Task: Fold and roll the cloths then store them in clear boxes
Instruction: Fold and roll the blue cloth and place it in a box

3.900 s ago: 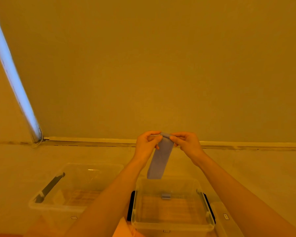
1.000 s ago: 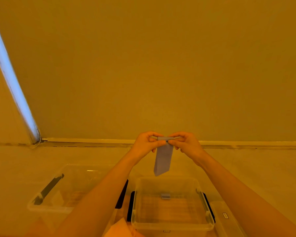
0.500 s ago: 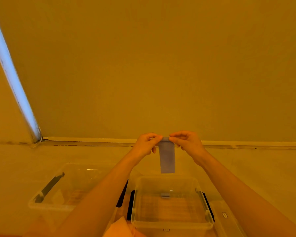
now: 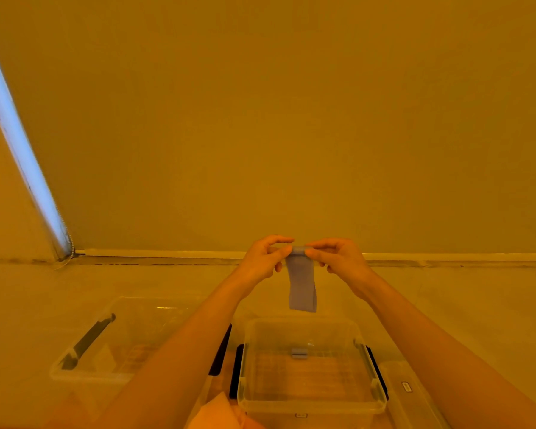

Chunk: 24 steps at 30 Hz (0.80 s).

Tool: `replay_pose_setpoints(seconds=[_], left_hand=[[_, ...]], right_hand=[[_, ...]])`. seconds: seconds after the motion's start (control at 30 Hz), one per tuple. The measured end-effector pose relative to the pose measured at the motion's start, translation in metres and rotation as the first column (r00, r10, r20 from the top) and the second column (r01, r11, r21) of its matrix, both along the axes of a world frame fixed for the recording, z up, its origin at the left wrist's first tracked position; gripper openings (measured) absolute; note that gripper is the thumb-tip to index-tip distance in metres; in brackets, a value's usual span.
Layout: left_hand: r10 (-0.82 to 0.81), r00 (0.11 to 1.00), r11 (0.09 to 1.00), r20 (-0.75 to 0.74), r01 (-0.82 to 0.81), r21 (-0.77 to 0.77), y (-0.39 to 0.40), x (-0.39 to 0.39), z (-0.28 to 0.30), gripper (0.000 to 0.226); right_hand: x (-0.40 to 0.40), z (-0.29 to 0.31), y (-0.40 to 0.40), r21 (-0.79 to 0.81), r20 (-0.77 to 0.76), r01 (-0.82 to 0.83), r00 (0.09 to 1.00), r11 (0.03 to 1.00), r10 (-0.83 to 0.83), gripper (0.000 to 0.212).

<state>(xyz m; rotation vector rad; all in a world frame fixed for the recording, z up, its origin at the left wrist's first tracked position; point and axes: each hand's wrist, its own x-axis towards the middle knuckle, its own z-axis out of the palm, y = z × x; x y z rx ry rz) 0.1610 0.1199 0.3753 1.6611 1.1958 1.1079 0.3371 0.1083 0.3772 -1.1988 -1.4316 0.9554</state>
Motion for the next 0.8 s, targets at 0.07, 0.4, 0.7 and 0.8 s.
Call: replay_pose_setpoints(seconds=[0.07,0.4,0.7,0.8], left_hand=[[0.006,1.0,1.0,0.001,-0.006,-0.025,0.001,0.0004,-0.001,0.015],[-0.026,1.0,0.997,0.0,0.026,0.069,0.0028,-0.0019,-0.0011,0.018],[-0.015,0.999,0.999,-0.051,0.013,-0.033,0.004,-0.0017,-0.0039,0.012],[-0.017,0.999,1.0,-0.031,0.018,0.015,0.0024,-0.0022,-0.0012,0.018]], right_hand=[[-0.0005,-0.0007,0.0007,0.008,-0.016,-0.015,1.0,1.0,0.015,0.015],[-0.0018,-0.0052,0.0028,-0.053,0.025,-0.002,1.0,0.999,0.003,0.014],[-0.0022,-0.007,0.0022,-0.051,0.028,-0.023,0.999,0.998,0.025,0.021],[-0.0018,-0.0074,0.0014,-0.072,0.034,-0.019,0.999,0.997,0.021,0.006]])
